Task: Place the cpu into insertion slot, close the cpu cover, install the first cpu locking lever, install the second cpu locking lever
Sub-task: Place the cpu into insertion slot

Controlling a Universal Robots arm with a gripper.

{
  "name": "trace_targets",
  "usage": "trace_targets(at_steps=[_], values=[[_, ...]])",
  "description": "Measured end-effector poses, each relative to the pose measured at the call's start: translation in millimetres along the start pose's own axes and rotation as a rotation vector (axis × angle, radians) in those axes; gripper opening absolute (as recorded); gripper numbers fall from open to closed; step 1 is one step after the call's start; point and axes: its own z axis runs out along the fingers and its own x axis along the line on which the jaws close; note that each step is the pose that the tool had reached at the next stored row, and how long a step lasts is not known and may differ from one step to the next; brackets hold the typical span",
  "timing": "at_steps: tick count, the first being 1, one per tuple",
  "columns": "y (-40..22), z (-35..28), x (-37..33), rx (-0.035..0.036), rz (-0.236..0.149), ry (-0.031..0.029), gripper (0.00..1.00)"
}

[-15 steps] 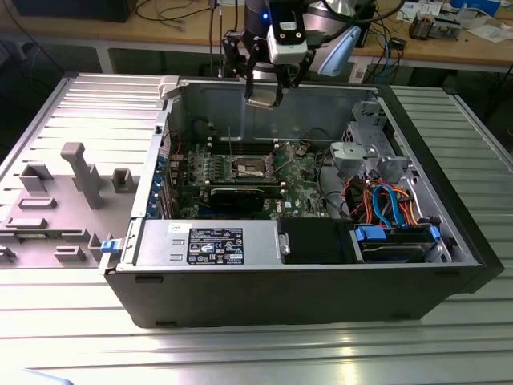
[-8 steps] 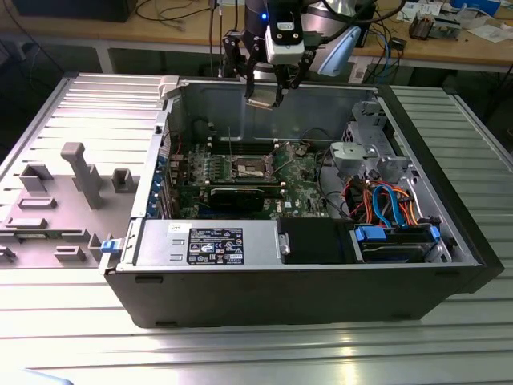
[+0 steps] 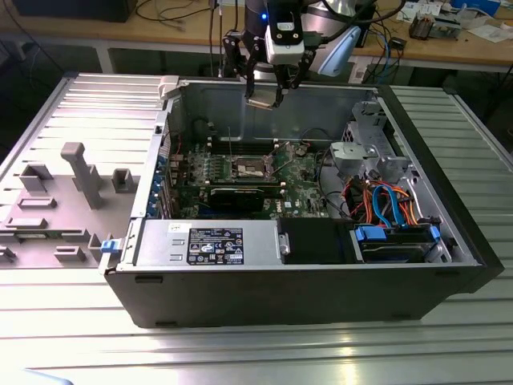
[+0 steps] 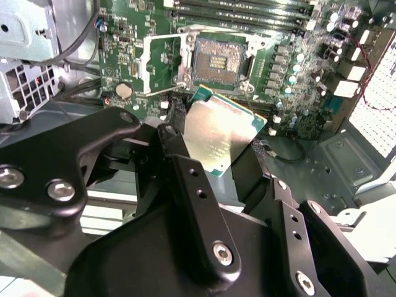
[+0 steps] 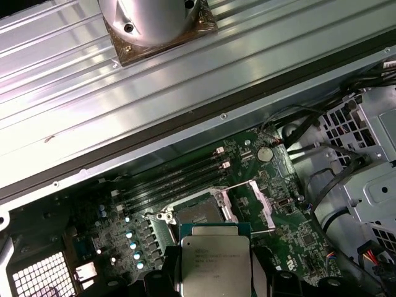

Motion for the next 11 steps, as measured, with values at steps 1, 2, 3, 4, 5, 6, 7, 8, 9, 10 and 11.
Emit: trace_targets(at_steps=[1,2,3,4,5,6,7,8,9,10,11], values=[[0.0,0.0,0.0,-0.0001,0.0,0.0,0.54],[0.0,0.0,-0.2,0.0,0.001,-0.0002,0.54],[0.0,0.1,-0.4,-0.0002,0.003,-0.0003,0.54],[0.0,0.2,-0.5,-0.0004,0.006,-0.0005,0.54],[0.0,0.2,-0.6,-0.0004,0.01,-0.0009,0.54],[-0.1,0.2,-0.7,-0.0003,0.016,-0.0014,0.54],[-0.1,0.2,-0.7,-0.0003,0.024,-0.0021,0.54],[-0.1,0.2,-0.7,-0.0005,0.034,-0.003,0.54],[-0.1,0.3,-0.7,-0.0007,0.046,-0.0041,0.54],[-0.1,0.4,-0.7,-0.0009,0.054,-0.0048,0.54],[-0.1,0.5,-0.7,-0.0013,0.067,-0.006,0.54]])
